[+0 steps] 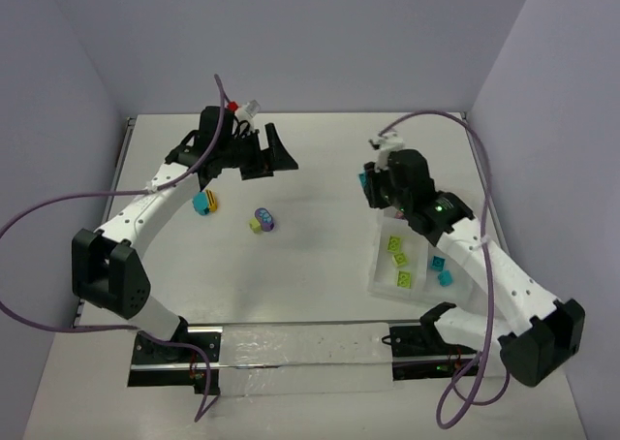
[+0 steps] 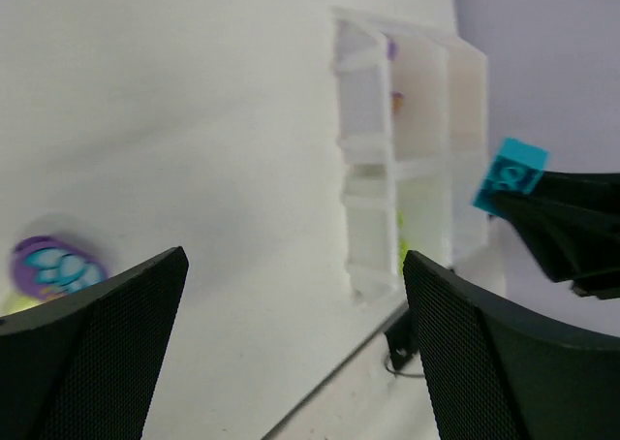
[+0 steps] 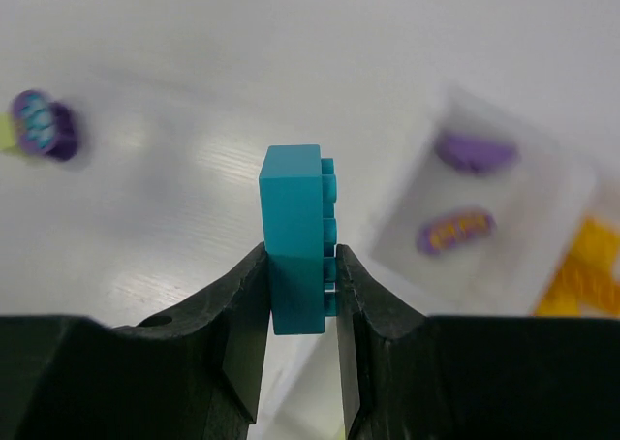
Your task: Sort the legos into containers by color
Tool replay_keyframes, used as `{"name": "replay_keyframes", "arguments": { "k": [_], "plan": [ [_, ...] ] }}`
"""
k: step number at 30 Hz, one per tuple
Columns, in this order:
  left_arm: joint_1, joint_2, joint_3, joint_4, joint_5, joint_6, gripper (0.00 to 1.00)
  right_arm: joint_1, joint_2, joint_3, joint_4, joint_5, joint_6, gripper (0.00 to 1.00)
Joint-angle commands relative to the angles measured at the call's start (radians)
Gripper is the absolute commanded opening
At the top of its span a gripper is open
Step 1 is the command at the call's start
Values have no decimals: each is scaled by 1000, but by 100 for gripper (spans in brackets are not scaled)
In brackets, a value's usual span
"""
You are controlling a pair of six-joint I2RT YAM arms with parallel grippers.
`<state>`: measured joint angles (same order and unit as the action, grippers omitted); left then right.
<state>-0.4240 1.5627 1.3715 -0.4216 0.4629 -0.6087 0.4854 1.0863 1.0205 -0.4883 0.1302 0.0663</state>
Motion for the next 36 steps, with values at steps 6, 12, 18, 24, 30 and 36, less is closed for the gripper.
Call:
{"name": "replay_keyframes", "arguments": {
  "k": [6, 12, 18, 24, 30, 36],
  "plan": [
    [5, -76, 113, -196, -532, 76, 99, -289, -350, -184, -418, 353, 626, 0],
    [9, -48, 127, -236, -597, 75, 99, -339, -352, -175, -560, 413, 848, 0],
    [12, -17, 148, -279, -639, 62, 99, -371, -376, -224, -669, 442, 1089, 1],
    [17, -6, 150, -272, -609, 66, 99, -417, -407, -269, -673, 482, 1146, 36],
    [18, 8, 166, -274, -601, 69, 99, -428, -383, -266, -610, 458, 1081, 70],
    [21, 18, 170, -286, -590, 60, 99, -429, -369, -232, -459, 358, 878, 82]
  ]
}}
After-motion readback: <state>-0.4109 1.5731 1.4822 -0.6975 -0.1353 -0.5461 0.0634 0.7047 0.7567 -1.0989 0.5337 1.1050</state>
